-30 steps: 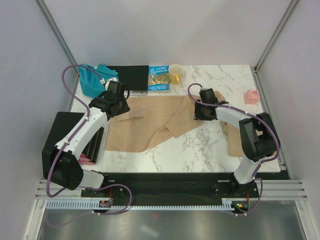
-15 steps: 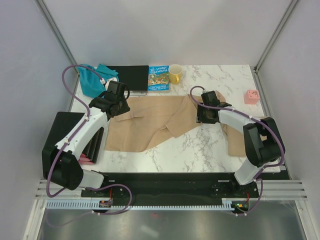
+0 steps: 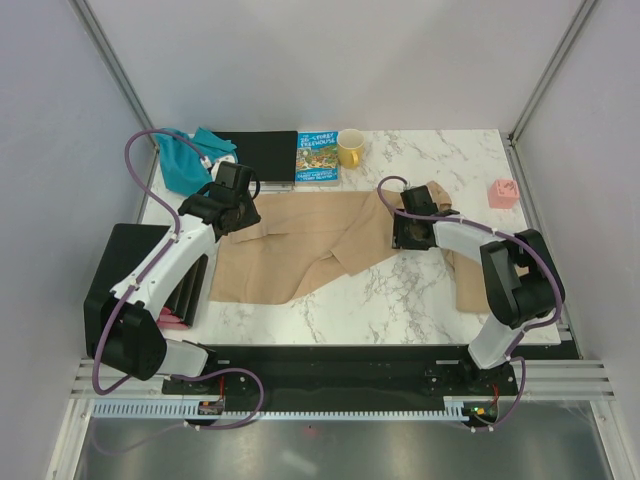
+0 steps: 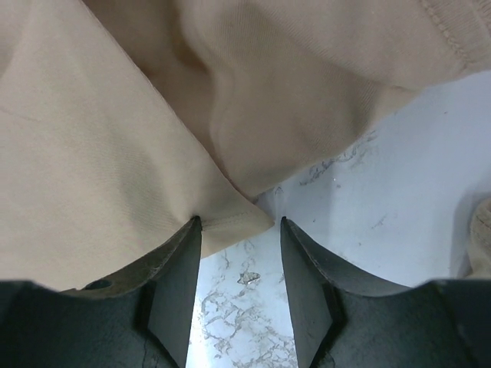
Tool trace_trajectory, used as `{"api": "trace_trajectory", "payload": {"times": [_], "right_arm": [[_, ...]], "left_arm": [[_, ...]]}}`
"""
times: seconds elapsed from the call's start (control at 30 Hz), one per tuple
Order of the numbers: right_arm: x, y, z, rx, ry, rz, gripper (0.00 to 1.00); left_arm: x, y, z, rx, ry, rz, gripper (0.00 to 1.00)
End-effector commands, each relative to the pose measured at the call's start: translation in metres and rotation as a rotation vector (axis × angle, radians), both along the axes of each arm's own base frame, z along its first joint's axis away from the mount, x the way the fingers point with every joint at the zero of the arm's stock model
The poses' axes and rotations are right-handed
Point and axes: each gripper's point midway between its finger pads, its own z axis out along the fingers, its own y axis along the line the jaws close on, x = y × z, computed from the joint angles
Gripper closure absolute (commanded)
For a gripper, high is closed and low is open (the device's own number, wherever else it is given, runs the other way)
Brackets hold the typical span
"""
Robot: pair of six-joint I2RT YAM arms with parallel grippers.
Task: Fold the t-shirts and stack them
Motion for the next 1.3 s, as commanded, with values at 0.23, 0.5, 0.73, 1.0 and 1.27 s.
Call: {"api": "trace_trajectory", "payload": {"times": [0.23, 0.5, 0.73, 1.0, 1.27], "right_arm": [[-0.003, 0.005, -0.015, 0.029, 0.011, 0.014, 0.93], [-0.006, 0.009, 0.015, 0.077, -0.036, 0.000, 1.00], [-0.008, 0.005, 0.060, 0.103, -0.138, -0.018, 1.00], [-0.018, -0.001, 0.093, 0.110, -0.189, -0.024, 1.00], [-0.034, -0.005, 0.117, 0.142, -0.228, -0.036, 1.00]], "left_arm": [[0.004, 0.000, 0.008, 0.017, -0.041, -0.021, 0.61], [0.002, 0.003, 0.003, 0.024, -0.032, 0.005, 0.59], [-0.015, 0.016, -0.031, 0.071, 0.093, 0.100, 0.57], [-0.053, 0.029, -0.078, 0.053, 0.194, 0.211, 0.57], [-0.079, 0.037, -0.114, 0.077, 0.295, 0.244, 0.56]]}}
